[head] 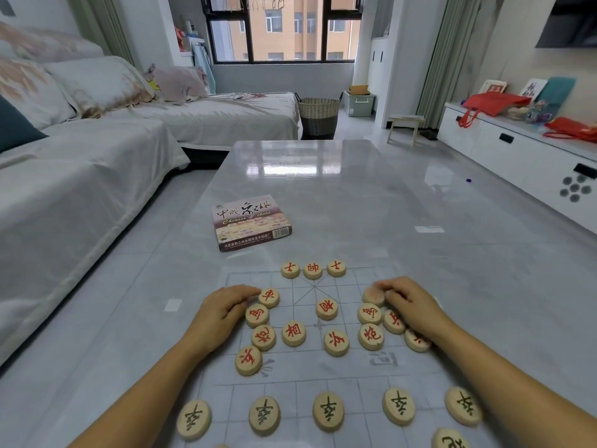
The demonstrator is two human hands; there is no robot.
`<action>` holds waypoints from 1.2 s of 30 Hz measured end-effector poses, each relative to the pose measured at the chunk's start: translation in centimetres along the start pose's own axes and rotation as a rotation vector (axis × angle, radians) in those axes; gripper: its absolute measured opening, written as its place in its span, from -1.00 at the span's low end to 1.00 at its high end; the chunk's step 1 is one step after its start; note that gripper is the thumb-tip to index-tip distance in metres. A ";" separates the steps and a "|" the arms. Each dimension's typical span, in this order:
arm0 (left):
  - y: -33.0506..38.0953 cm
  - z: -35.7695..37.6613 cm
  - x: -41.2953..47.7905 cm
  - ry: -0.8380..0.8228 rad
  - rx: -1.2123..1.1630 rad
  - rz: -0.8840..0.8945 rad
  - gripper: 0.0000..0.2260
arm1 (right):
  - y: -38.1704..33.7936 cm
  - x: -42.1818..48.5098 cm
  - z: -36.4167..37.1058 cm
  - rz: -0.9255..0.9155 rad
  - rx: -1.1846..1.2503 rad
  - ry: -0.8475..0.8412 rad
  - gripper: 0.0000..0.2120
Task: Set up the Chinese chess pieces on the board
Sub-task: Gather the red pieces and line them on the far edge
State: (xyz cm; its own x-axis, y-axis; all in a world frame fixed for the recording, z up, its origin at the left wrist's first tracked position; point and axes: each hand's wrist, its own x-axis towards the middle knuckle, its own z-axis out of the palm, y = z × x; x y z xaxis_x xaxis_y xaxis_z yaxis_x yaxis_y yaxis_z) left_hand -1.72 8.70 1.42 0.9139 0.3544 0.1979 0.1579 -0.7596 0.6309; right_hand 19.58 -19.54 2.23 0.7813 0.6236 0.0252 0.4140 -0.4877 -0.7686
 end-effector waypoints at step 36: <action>0.2 0.3 -0.5 0.179 -0.194 -0.230 -0.76 | -0.4 -1.1 -0.2 0.073 0.408 0.077 -0.70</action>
State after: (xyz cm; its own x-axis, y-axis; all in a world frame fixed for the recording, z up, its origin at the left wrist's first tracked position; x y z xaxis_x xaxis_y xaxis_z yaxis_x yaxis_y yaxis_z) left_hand -2.08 8.24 1.22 0.7797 0.6075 0.1518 0.2623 -0.5370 0.8018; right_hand 18.70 -20.19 2.63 0.8408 0.5413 -0.0028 0.1497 -0.2375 -0.9598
